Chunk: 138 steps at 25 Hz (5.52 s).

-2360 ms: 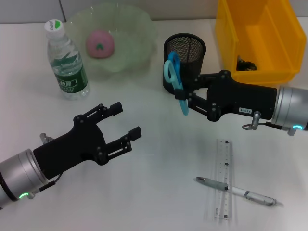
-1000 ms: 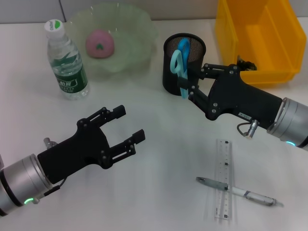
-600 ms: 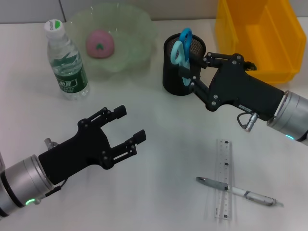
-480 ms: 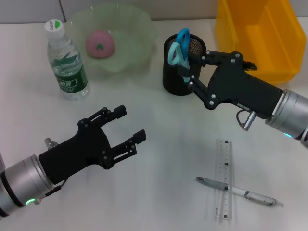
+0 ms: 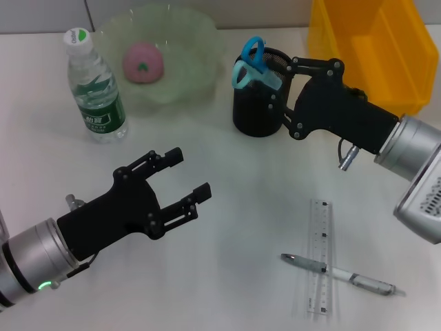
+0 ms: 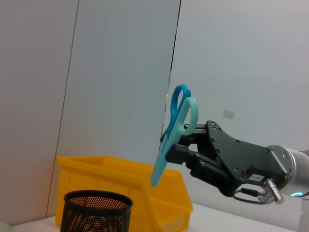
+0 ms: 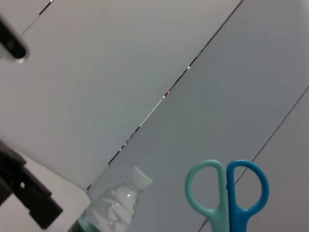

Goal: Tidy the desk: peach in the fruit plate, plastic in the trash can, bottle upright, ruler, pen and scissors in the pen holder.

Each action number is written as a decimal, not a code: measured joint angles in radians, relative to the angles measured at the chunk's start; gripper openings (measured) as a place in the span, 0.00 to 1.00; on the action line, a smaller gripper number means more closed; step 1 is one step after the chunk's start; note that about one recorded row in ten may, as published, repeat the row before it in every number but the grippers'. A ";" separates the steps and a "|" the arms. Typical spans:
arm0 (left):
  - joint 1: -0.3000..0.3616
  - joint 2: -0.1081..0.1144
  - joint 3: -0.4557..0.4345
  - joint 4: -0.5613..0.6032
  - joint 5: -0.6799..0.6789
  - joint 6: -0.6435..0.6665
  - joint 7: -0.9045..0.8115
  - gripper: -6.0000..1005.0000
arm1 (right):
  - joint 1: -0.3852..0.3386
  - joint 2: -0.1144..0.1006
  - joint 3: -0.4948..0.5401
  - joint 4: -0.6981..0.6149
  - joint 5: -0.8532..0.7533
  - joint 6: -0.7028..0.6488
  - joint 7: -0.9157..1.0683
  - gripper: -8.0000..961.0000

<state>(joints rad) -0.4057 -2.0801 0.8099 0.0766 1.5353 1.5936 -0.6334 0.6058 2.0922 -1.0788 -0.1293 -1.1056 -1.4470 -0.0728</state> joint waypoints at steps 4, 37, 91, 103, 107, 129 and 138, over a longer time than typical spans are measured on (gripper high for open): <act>-0.003 0.000 -0.006 0.000 -0.001 0.000 0.000 0.77 | 0.018 0.000 0.000 0.010 0.000 0.033 -0.073 0.25; -0.003 0.000 -0.012 0.000 -0.001 -0.001 0.002 0.77 | 0.148 0.000 0.000 0.047 0.001 0.288 -0.140 0.27; -0.003 0.000 -0.005 -0.002 -0.001 0.015 0.001 0.77 | 0.139 0.000 0.052 0.092 0.106 0.330 0.585 0.34; -0.002 0.000 -0.005 -0.001 0.004 0.020 0.001 0.77 | 0.099 0.000 0.113 0.090 0.106 0.258 0.611 0.83; -0.002 0.000 -0.005 -0.001 0.005 0.020 0.001 0.77 | 0.089 0.000 0.120 0.088 0.106 0.231 0.611 0.83; -0.015 0.008 -0.005 0.012 0.007 0.008 -0.002 0.78 | -0.075 -0.013 0.126 -0.159 -0.052 0.058 1.084 0.82; -0.015 0.012 0.004 0.029 0.026 0.006 -0.017 0.78 | -0.171 -0.045 0.139 -0.304 -0.306 -0.094 1.220 0.82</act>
<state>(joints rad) -0.4202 -2.0686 0.8142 0.1052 1.5611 1.5995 -0.6504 0.4350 2.0472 -0.9395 -0.4336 -1.4112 -1.5406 1.1468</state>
